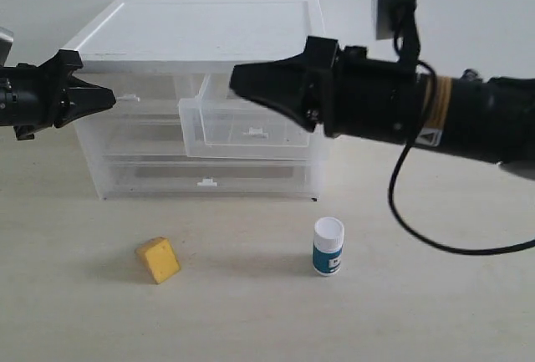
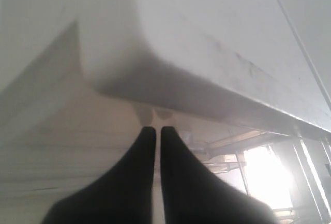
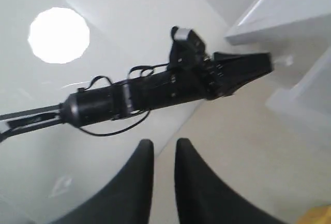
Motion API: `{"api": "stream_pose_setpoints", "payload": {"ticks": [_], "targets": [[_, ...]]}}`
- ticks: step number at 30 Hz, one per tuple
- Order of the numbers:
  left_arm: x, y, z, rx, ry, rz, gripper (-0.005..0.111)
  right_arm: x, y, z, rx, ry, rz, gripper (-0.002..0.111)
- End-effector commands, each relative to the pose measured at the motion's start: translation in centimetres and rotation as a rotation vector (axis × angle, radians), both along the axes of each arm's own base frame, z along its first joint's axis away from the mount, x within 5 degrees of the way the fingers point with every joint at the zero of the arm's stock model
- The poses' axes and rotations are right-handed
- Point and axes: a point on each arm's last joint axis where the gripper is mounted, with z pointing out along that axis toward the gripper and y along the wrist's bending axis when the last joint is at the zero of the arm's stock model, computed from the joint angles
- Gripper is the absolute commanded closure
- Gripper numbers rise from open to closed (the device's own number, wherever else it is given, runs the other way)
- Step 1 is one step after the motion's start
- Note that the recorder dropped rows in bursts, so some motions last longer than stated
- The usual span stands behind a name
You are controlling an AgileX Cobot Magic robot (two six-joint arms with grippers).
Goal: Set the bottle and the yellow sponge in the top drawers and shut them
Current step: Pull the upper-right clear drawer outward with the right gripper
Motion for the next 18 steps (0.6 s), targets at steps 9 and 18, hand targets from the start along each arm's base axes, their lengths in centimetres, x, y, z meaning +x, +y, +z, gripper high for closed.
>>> {"api": "stream_pose_setpoints", "payload": {"ticks": [9,18], "targets": [[0.6,0.2,0.3,-0.002,-0.015,0.046,0.103,2.4,-5.6,0.0,-0.500,-0.050,-0.500,0.064],[0.5,0.2,0.3,0.011,-0.017,0.037,0.103,5.7,-5.0,-1.3,-0.560,-0.028,-0.528,0.064]]}}
